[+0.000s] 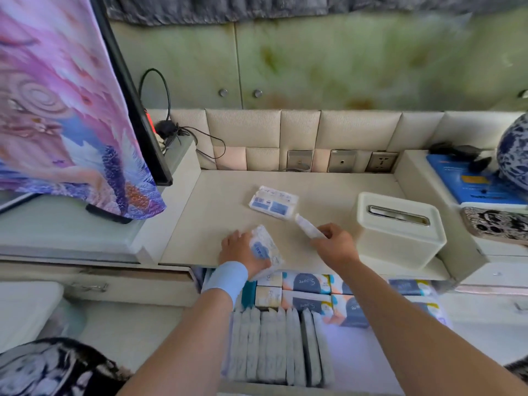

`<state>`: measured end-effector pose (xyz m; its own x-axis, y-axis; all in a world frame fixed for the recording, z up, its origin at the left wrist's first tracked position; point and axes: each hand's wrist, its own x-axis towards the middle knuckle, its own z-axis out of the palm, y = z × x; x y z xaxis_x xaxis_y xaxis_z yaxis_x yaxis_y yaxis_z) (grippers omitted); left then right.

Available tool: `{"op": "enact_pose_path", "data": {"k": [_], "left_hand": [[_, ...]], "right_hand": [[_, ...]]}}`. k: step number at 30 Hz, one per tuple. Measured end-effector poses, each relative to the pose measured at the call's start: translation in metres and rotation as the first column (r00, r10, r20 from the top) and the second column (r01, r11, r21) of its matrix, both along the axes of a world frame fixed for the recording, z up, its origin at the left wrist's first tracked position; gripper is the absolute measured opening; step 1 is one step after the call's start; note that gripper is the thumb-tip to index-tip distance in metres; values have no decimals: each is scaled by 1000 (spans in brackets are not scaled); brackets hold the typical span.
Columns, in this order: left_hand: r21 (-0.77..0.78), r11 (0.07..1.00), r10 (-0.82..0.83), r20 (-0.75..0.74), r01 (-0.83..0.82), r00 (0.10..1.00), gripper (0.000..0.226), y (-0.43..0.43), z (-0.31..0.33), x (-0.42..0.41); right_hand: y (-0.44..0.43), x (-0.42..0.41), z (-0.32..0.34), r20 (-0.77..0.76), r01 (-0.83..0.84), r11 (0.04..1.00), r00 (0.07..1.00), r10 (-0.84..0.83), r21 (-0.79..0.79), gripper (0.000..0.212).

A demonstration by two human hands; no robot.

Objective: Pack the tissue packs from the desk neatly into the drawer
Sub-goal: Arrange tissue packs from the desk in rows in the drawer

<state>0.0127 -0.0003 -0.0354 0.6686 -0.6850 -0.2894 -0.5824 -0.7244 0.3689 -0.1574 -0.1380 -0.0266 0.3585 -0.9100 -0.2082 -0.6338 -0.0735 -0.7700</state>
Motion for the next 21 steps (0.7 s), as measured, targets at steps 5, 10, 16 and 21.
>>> {"op": "enact_pose_path", "data": {"k": [5, 10, 16, 21], "left_hand": [[-50, 986, 158, -33, -160, 987, 102, 14, -10, -24], [21, 993, 112, -2, -112, 994, 78, 29, -9, -43], [-60, 995, 71, -66, -75, 995, 58, 33, -11, -41], [-26, 999, 24, -21, -24, 999, 63, 28, -13, -31]], "right_hand": [[24, -28, 3, 448, 28, 735, 777, -443, 678, 29], [60, -42, -9, 406, -41, 663, 818, -407, 747, 27], [63, -34, -14, 290, 56, 772, 907, -304, 633, 30], [56, -28, -17, 147, 59, 899, 980, -135, 433, 43]]}}
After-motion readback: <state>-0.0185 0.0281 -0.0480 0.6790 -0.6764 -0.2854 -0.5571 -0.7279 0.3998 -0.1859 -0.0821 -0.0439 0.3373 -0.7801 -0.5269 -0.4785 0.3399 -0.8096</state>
